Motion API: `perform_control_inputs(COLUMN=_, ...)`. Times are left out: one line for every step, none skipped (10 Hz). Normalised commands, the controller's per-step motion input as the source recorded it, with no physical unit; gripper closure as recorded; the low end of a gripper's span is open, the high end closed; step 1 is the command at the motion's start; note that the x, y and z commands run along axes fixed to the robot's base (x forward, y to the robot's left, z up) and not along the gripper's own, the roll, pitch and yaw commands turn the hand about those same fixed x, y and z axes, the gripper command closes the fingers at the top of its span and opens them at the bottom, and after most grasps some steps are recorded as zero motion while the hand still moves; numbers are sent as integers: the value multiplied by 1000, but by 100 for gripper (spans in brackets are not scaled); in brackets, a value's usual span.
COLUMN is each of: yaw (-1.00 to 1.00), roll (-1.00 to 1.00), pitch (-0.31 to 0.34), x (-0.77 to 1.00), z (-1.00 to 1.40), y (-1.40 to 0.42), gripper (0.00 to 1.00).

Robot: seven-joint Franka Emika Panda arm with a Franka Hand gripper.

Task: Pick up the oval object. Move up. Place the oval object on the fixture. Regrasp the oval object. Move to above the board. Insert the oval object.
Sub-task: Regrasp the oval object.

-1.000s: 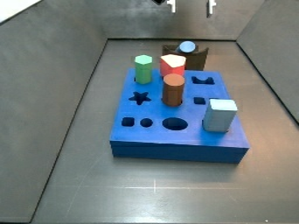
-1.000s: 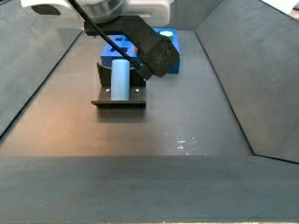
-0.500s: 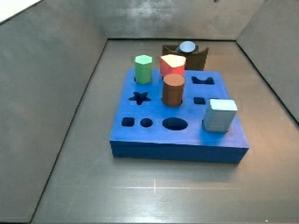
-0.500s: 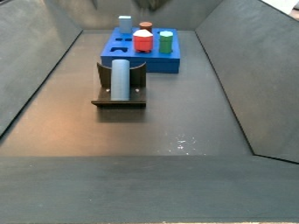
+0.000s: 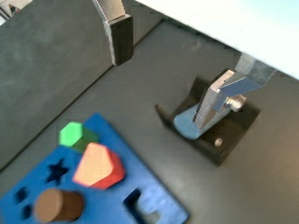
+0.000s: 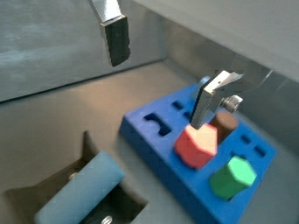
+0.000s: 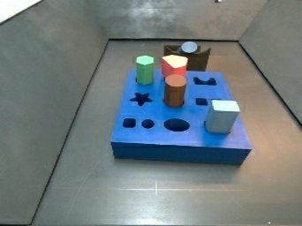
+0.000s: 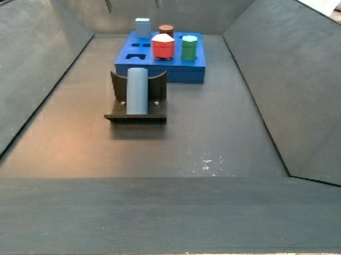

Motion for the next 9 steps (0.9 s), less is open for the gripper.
perform_control_inputs(yaw=11, roll=1000, pitch=7, x=-47, z=12, y=-23, gripper=0)
perform_control_inputs(yaw=12, roll=1000, pitch=-2, x=-43, z=2, y=-22, gripper=0)
perform_control_inputs(yaw=13, roll=1000, pitch=-7, x=-45, z=4, y=-23, gripper=0)
perform_control_inputs(yaw=14, roll=1000, pitch=-16, x=-40, z=7, y=-22, gripper=0)
perform_control_inputs(yaw=15, roll=1000, pitch=-20, x=-36, z=5, y=-20, gripper=0)
perform_control_inputs(yaw=17, roll=1000, pitch=-28, x=-29, z=6, y=-17, gripper=0)
perform_control_inputs(yaw=18, roll=1000, pitch=-30, x=-31, z=4, y=-16, gripper=0)
perform_control_inputs(yaw=18, roll=1000, pitch=-29, x=-29, z=5, y=-19, gripper=0)
perform_control_inputs(yaw=20, roll=1000, pitch=-26, x=-17, z=6, y=-16, gripper=0)
